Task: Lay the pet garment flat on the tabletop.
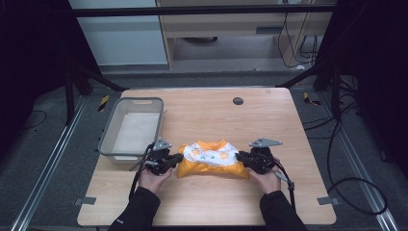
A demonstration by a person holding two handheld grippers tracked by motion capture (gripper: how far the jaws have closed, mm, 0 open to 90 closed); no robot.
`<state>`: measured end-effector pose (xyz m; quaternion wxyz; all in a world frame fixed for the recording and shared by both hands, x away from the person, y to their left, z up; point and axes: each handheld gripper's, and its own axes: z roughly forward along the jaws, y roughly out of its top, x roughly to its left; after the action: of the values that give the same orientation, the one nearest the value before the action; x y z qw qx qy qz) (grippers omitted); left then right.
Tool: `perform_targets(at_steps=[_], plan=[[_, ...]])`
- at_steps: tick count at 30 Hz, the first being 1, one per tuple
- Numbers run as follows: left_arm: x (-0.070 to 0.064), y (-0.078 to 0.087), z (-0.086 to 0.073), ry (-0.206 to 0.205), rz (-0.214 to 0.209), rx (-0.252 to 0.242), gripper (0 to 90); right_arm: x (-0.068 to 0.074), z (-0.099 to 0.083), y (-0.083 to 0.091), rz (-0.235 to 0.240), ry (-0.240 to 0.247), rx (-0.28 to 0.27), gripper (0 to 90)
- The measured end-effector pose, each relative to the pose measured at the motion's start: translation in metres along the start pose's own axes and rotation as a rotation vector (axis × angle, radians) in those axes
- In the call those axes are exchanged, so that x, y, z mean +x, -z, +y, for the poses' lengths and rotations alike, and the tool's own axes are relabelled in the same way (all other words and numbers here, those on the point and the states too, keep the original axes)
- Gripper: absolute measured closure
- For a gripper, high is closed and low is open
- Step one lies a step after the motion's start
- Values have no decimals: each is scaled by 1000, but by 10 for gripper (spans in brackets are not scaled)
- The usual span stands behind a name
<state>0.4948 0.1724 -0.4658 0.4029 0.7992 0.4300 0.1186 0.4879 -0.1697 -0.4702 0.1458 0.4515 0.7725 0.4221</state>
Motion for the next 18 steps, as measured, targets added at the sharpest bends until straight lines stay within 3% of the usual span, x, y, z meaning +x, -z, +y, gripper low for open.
perform_targets(at_steps=[3, 7, 8, 12, 18], plan=[[1, -7, -1, -20, 22, 1, 798, -3, -2, -13, -33, 15, -2, 734], [-2, -1, 0, -42, 43, -14, 610, -1, -3, -11, -63, 59, -21, 670], [-4, 9, 0, -57, 56, -40, 538, 0, -1, 0, -69, 74, -61, 625], [-7, 27, -8, -90, 53, -71, 434, -1, -2, 22, -58, 84, -116, 560], [-10, 41, -35, -129, 42, -39, 385, 0, -26, 44, -46, 110, -102, 476]])
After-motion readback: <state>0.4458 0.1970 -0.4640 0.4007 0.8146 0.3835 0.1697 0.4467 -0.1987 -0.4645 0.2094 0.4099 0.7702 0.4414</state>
